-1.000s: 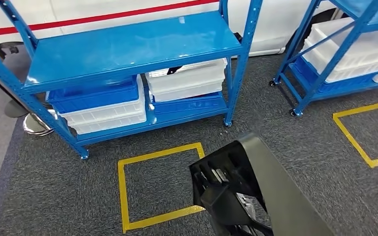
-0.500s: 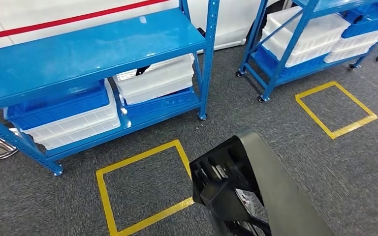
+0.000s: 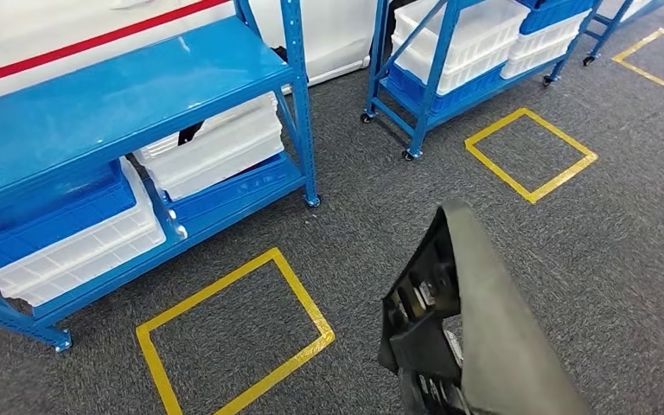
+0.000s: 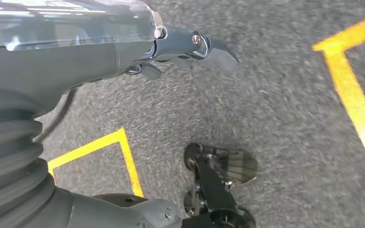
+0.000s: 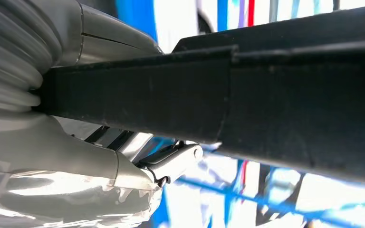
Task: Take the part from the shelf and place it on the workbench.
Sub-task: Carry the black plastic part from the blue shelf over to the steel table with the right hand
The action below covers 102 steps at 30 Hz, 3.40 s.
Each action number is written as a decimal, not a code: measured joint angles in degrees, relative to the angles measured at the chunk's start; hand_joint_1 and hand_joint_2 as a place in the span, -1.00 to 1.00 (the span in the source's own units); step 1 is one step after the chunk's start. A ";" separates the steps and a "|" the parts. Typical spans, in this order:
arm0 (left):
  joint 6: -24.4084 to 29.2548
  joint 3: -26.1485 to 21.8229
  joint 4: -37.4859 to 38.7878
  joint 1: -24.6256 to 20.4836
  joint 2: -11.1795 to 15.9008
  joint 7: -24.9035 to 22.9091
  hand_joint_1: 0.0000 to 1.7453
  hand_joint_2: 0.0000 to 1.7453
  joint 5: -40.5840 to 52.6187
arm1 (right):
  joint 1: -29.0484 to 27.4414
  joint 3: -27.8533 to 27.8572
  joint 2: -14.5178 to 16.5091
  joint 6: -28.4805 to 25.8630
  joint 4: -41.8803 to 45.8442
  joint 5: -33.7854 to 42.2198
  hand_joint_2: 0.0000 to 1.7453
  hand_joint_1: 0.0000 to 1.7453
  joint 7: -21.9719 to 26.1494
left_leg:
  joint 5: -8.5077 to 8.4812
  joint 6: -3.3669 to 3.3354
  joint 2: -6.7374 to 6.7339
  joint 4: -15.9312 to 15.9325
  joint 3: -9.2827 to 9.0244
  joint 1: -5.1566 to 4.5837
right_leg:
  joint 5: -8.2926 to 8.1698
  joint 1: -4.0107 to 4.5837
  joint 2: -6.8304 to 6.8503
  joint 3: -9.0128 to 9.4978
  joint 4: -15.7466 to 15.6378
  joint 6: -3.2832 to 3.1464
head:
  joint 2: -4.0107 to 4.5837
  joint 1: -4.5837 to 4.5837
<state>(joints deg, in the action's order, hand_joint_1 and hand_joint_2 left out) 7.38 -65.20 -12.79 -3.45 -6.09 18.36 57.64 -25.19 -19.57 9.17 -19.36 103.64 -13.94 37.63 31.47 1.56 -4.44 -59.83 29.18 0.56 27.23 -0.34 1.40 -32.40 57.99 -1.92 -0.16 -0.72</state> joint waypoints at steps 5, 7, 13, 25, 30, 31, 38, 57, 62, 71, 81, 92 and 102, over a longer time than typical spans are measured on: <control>0.14 -0.68 0.00 0.31 -0.15 -0.27 -1.00 1.00 0.27 | -0.98 3.22 2.27 3.73 -0.50 0.09 1.00 1.00 0.01 | 5.07 0.11 3.98 -13.69 6.40 0.14 | -0.21 0.16 -4.01 -0.17 0.24 -0.46 | 0.00 0.18; 0.11 -0.72 0.00 0.28 -0.16 -0.04 -1.00 1.00 0.55 | -1.26 4.60 3.24 5.39 -0.51 0.19 1.00 1.00 0.02 | 0.81 -0.32 5.15 -8.14 4.38 0.13 | -0.19 0.20 -5.75 -0.13 0.50 -0.44 | 0.00 0.19; -0.02 -0.74 0.00 -0.02 -0.35 0.90 -1.00 1.00 1.40 | -1.58 7.57 5.38 8.35 -0.43 0.34 1.00 1.00 0.03 | -3.01 -1.59 7.94 2.12 0.54 0.17 | -0.60 -0.01 -9.37 -1.43 1.15 1.19 | 0.00 0.07; -0.29 -0.74 0.00 0.03 -0.79 0.57 -1.00 1.00 2.27 | -1.87 10.36 7.18 8.68 -0.47 -0.28 1.00 1.00 0.03 | -2.71 -1.72 -1.08 2.63 -0.29 -0.21 | 0.75 0.07 2.46 -0.59 1.91 1.95 | 0.01 -0.63; -0.81 -0.74 0.00 -0.19 -0.80 0.96 -1.00 1.00 2.73 | -2.08 10.89 7.62 8.69 -0.43 -0.84 1.00 1.00 0.05 | -0.98 -0.33 -0.61 1.17 -0.08 -0.21 | 0.13 0.26 0.42 -0.38 0.25 0.05 | 0.01 -0.32; -0.83 -0.74 0.00 -0.15 -0.80 1.02 -1.00 1.00 2.85 | -2.07 10.91 7.68 8.55 -0.40 -0.85 1.00 1.00 0.05 | 0.59 -0.13 1.04 -1.17 0.91 -0.10 | -0.06 0.11 -0.15 -0.35 0.08 -0.30 | 0.00 -0.21; -0.76 -0.77 0.00 0.34 -0.76 0.97 -1.00 1.00 3.13 | -2.06 10.91 7.70 8.28 -0.37 -0.69 1.00 1.00 0.05 | 0.15 -0.19 5.53 -6.62 3.86 0.22 | -0.16 0.21 -5.59 -0.66 0.86 -0.71 | 0.00 -0.02; -1.93 -1.00 0.00 0.07 -0.42 1.03 -1.00 1.00 4.16 | -1.62 10.45 7.36 5.92 -0.49 -1.16 1.00 1.00 0.05 | -2.64 -1.43 -1.47 2.60 -0.12 -0.36 | 0.67 0.30 2.32 -0.37 0.72 1.52 | 0.01 -0.36; -2.44 -1.26 -0.01 -0.23 -0.15 1.36 -1.00 1.00 4.54 | -0.90 9.11 6.75 3.98 -0.98 -1.44 1.00 1.00 0.05 | 1.39 -0.33 1.39 -2.72 1.56 0.17 | -0.18 -0.10 -0.60 -0.23 -0.33 -0.19 | 0.01 0.03; -3.00 -1.58 0.00 0.20 0.14 2.10 -1.00 1.00 5.34 | -0.26 7.91 5.93 2.97 -1.42 -1.72 1.00 1.00 0.05 | -2.29 -0.31 8.96 0.20 1.33 0.77 | 0.07 -0.02 -7.17 -1.10 1.34 0.47 | 0.00 0.24; -3.39 -1.56 0.00 0.42 0.19 2.71 -1.00 1.00 6.88 | -0.83 7.88 5.60 2.53 -1.04 -1.90 1.00 1.00 0.05 | -2.91 -2.64 2.75 1.92 0.97 0.24 | 7.16 -0.27 -1.88 -9.15 16.68 2.77 | -0.01 -0.33; -3.63 -1.01 0.00 -0.23 0.03 2.93 -1.00 1.00 7.78 | -2.84 8.75 6.23 4.29 0.94 -1.93 1.00 1.00 0.05 | 0.20 -0.28 -0.13 -0.37 0.40 -0.06 | 0.44 0.22 -0.34 -0.11 -0.04 0.26 | 0.00 -0.04; -3.60 -0.93 0.00 0.26 0.14 2.92 -1.00 1.00 8.05 | -3.21 10.16 7.34 6.47 1.82 -2.81 1.00 1.00 0.05 | -2.90 -0.52 8.46 0.14 2.10 0.47 | 0.87 0.10 -7.58 -0.19 1.05 0.73 | 0.01 0.31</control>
<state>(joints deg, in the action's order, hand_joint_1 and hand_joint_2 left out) 3.78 -66.13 -12.79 -3.19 -5.95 21.28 65.69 -28.40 -9.40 16.52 -12.89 105.46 -16.75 37.68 28.57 1.03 4.01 -59.68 31.27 1.04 28.11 -0.24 -6.19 -32.59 59.04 -1.19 -0.15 -0.41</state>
